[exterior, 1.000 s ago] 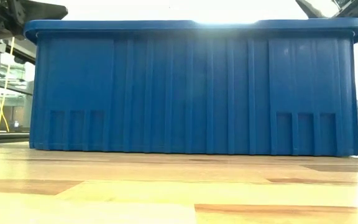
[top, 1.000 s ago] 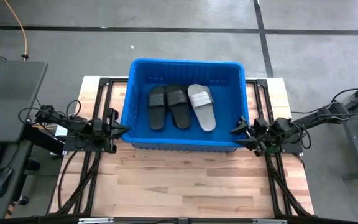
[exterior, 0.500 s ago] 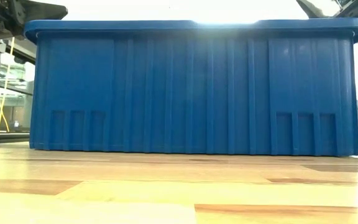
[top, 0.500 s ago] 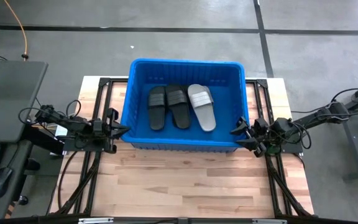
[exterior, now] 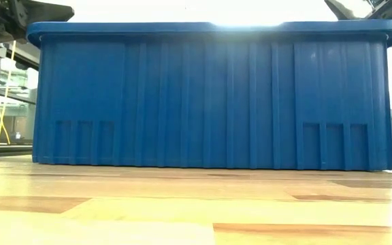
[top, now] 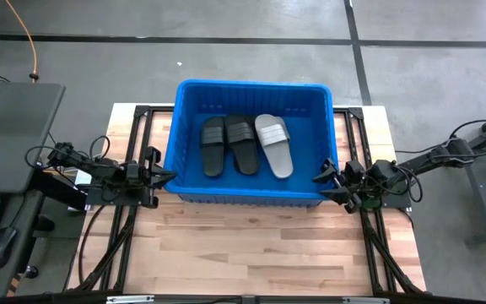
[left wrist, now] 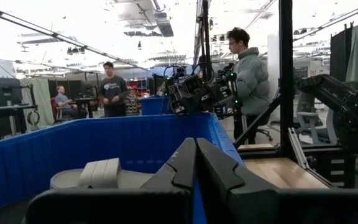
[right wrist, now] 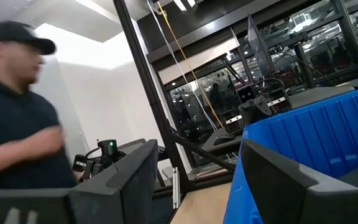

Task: Pick and place slides into bin
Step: Return to Home Position

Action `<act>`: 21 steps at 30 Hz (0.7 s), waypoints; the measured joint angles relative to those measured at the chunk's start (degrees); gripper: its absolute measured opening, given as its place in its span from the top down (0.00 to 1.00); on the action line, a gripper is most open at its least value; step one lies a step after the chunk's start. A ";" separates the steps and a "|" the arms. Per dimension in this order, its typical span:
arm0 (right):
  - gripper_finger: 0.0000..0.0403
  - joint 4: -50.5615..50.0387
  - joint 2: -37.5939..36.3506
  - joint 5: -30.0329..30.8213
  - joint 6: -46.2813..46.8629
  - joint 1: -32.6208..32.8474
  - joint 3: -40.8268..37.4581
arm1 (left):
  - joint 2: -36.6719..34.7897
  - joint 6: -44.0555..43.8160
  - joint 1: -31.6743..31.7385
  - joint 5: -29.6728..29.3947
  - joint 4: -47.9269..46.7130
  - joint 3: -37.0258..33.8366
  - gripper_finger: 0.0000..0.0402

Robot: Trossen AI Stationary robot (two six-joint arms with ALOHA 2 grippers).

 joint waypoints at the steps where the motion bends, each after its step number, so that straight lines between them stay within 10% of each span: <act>1: 0.45 -0.01 0.00 0.00 -0.05 0.00 0.00 | 0.00 0.02 0.03 0.18 -0.02 0.00 0.99; 21: 0.45 0.04 0.00 0.11 -0.27 0.00 0.00 | 0.00 0.04 0.07 1.73 -0.07 -0.02 0.99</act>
